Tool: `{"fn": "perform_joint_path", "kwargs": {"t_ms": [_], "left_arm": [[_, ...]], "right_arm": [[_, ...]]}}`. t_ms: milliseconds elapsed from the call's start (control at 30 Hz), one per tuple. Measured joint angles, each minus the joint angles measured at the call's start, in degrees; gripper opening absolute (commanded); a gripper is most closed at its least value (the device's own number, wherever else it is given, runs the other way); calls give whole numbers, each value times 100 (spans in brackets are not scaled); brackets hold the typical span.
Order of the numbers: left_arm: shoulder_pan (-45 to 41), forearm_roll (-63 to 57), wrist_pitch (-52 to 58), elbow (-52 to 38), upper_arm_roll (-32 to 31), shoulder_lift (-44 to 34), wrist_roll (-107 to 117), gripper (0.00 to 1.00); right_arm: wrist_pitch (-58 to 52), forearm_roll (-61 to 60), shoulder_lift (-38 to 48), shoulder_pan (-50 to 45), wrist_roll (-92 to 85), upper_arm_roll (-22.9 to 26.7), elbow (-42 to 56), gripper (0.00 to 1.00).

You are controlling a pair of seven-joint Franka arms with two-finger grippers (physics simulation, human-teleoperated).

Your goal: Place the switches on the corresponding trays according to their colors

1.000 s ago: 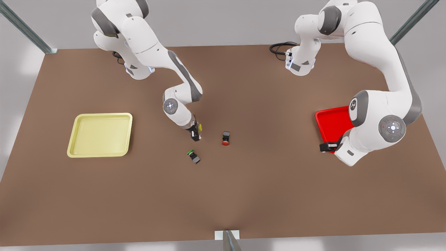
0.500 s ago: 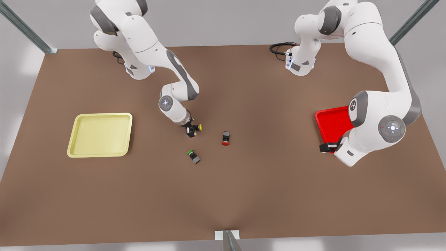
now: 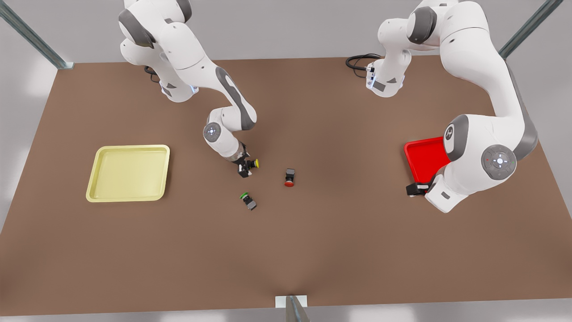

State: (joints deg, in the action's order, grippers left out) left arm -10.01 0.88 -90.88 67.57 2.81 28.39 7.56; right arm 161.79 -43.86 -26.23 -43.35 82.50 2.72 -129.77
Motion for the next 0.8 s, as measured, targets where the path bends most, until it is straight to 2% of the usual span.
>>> {"fn": "perform_joint_path", "kwargs": {"t_ms": [33, 67, 133, 400, 500, 800], "left_arm": [[-3, 0, 0, 2, 1, 3, -7, 100], [-5, 0, -7, -7, 1, 8, -9, 100], [3, 1, -9, 1, 1, 9, -17, 100], [-1, 0, -25, -7, 1, 9, -18, 100], [-2, 1, -79, -16, 1, 1, -25, 100], [-2, 31, -94, -7, -8, -9, 9, 100]], "right_arm": [[-7, 0, -20, 1, -64, 0, -4, 100], [-7, 5, -23, -7, -67, 0, 3, 85], [-7, 9, -24, -25, -68, 0, 5, 71], [-18, 8, 11, 41, -180, 0, -9, 67], [-16, 9, 20, 89, -309, 0, -51, 62], [-60, 9, 56, 89, -362, 0, -66, 59]]}}
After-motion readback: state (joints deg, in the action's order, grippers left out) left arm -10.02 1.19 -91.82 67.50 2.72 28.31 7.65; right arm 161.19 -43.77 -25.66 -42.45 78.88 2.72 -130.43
